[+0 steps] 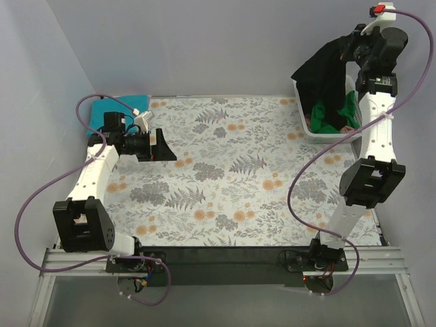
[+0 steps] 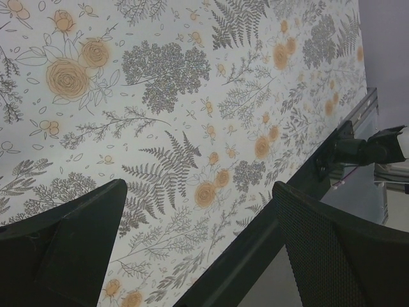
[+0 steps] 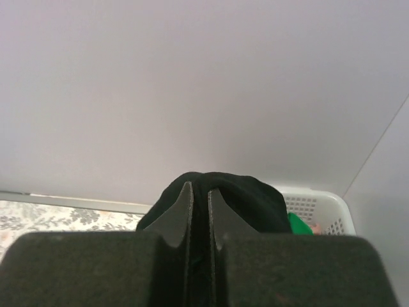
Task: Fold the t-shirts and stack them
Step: Grab the tshirt from the pile, then move the tshirt to the center of the board
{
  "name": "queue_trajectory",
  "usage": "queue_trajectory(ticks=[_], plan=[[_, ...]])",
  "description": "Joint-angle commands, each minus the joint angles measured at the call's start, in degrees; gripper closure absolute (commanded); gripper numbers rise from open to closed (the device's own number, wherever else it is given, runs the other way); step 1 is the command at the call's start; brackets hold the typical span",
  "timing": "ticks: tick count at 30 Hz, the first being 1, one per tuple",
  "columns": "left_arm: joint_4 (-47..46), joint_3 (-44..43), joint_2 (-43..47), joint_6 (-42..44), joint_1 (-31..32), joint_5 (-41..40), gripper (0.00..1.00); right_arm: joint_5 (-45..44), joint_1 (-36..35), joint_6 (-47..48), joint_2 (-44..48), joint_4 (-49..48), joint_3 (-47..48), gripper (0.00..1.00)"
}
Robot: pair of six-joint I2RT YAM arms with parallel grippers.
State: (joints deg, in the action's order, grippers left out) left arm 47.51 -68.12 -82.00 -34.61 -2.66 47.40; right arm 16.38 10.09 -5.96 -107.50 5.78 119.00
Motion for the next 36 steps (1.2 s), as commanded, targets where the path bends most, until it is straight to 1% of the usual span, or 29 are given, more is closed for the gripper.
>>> queue_trajectory(ticks=[1,5,8,13,20,30,33,36], plan=[[-1.98,0.97,3.86,-1.16,0.02,0.95,0.02,2.86,-0.07,-2.92,5.19,-4.11,0.44,0.99],[-2.33,0.97,4.56,-1.77,0.02,0.15,0.02,6.11,-0.07,-5.29,8.70,-4.37,2.55,0.99],[-2.77,1.23,5.35,-2.04,0.02,-0.02,0.02,6.73,0.02,-6.69,11.16,-5.16,4.04,0.99],[-3.82,2.20,7.11,-2.83,0.02,-0.20,0.02,7.79,-0.15,-8.72,15.12,-11.39,4.84,0.99],[-4.44,2.81,9.13,-3.62,0.02,-0.20,0.02,6.29,-0.07,-9.42,18.99,-17.90,7.99,0.99],[-5.93,3.87,10.01,-5.73,0.02,-1.61,0.02,10.95,-0.94,-17.77,23.48,-25.55,7.65,0.99],[-6.64,3.78,10.10,-6.52,0.02,-1.96,0.02,13.14,-2.70,-20.58,24.71,-26.43,6.34,0.99],[-7.43,3.17,9.84,-7.22,0.02,-4.32,0.02,14.29,-7.52,-20.33,27.08,-26.52,3.27,0.99]])
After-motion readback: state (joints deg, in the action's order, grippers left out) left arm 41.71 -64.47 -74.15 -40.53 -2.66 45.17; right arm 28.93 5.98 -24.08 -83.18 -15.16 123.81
